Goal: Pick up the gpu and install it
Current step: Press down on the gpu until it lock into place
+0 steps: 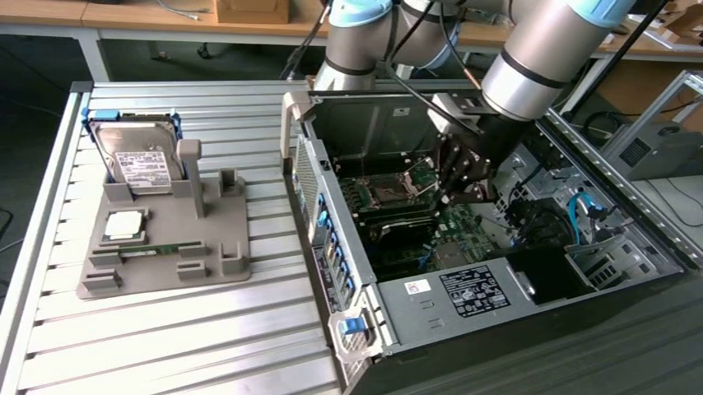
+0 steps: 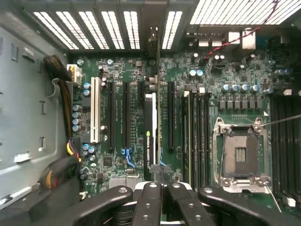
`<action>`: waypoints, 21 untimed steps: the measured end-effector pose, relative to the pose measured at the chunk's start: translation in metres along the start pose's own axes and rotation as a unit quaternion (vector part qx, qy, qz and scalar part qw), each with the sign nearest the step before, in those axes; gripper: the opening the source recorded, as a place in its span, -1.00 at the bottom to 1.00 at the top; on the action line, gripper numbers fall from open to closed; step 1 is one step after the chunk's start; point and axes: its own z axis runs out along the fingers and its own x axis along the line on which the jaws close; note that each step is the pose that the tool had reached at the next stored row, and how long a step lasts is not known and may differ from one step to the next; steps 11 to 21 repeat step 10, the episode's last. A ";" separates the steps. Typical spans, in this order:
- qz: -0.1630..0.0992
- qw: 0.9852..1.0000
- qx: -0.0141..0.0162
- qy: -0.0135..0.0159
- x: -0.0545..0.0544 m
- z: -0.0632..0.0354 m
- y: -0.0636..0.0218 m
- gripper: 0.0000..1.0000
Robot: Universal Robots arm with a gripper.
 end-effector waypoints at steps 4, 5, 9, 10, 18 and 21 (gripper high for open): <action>0.000 1.000 0.000 -0.001 0.000 -0.0100 0.0008 -0.79; 0.000 1.000 0.000 -0.001 0.000 -0.0100 0.0009 -0.79; 0.000 1.000 0.000 -0.001 0.000 -0.0101 0.0009 -0.79; 0.000 1.000 0.000 -0.001 0.000 -0.0101 0.0008 -0.79; 0.000 1.000 0.000 -0.001 0.000 -0.0101 0.0008 -0.79; 0.000 1.000 0.000 -0.001 0.000 -0.0101 0.0008 -0.79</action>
